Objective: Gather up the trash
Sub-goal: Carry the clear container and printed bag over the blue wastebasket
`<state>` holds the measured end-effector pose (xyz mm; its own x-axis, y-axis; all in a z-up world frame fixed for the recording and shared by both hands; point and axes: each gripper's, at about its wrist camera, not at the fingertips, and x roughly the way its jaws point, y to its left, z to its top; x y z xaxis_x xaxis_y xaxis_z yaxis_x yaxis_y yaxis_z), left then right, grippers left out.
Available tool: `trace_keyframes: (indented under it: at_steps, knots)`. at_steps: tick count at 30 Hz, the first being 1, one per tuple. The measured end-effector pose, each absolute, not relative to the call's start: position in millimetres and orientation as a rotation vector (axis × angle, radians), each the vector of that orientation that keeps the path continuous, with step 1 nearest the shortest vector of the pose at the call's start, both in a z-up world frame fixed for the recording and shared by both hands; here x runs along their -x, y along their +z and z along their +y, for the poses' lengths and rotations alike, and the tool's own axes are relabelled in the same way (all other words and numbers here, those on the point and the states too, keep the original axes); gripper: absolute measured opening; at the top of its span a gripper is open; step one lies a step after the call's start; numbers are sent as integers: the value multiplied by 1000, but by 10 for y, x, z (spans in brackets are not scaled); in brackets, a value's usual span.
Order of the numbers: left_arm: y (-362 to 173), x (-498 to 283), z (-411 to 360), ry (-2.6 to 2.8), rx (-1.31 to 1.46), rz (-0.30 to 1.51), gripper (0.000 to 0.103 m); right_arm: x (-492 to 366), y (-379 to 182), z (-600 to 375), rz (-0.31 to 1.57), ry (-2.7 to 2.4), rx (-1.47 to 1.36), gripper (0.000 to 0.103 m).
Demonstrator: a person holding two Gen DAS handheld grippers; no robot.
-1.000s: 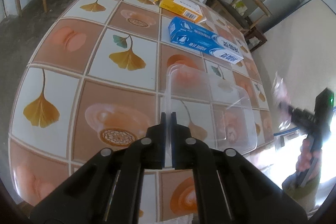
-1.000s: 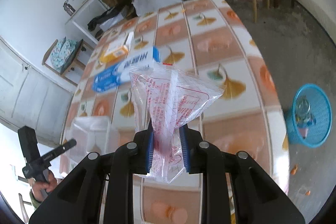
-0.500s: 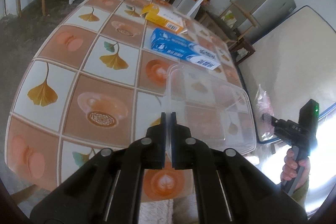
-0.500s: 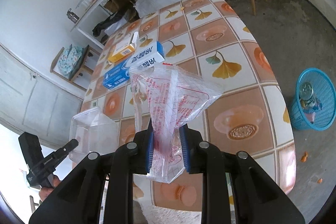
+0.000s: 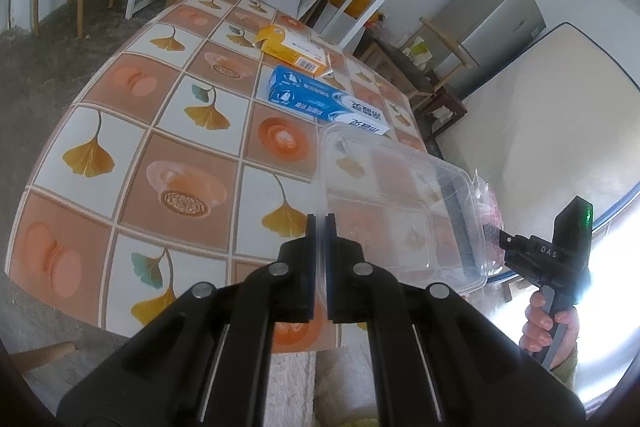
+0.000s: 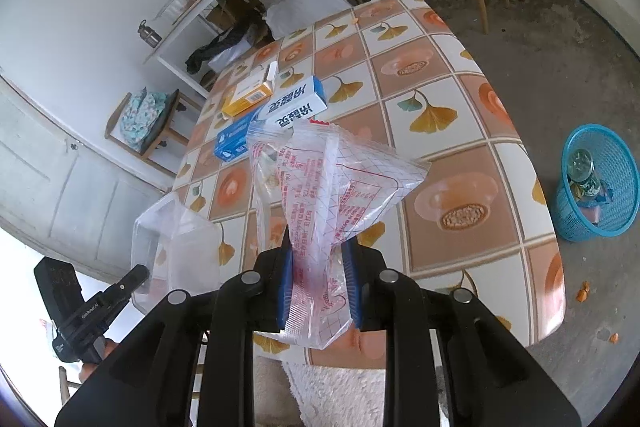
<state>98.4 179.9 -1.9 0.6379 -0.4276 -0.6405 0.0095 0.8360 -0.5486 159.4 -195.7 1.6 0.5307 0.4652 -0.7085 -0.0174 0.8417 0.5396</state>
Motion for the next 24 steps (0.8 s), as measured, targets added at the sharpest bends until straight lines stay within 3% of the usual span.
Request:
trace_keyframes:
  at_steps: [14,24]
  knots:
    - [65,-836,1683,-261,523,830,2,-1446,-15,-2129,954,324,-559,22]
    - [172,-1009,1193,-323,461,854,2,-1225,-88,-2725,887,267,-640,22]
